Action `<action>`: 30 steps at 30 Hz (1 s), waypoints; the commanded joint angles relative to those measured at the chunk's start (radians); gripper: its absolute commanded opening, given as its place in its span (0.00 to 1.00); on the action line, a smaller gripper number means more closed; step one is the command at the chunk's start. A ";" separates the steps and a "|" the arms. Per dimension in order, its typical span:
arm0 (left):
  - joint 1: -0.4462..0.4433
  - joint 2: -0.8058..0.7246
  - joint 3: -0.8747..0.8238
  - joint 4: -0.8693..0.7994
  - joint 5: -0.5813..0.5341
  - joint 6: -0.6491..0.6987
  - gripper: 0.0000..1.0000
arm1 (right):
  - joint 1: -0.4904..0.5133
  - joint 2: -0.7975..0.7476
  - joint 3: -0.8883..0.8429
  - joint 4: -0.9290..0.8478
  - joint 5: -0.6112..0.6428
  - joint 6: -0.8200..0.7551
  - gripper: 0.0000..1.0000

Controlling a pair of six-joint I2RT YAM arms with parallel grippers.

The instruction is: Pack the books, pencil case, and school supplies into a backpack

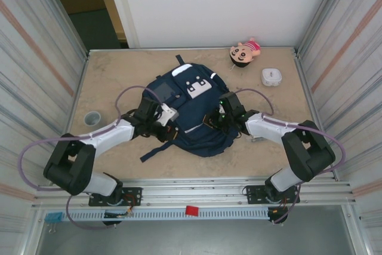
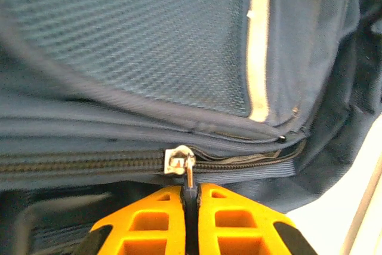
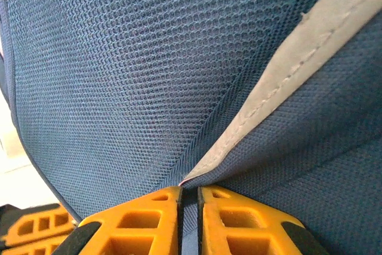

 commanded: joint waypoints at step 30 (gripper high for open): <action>-0.223 -0.218 0.021 -0.066 -0.263 0.818 0.83 | -0.113 -0.473 -0.046 -0.307 -0.075 -0.228 0.51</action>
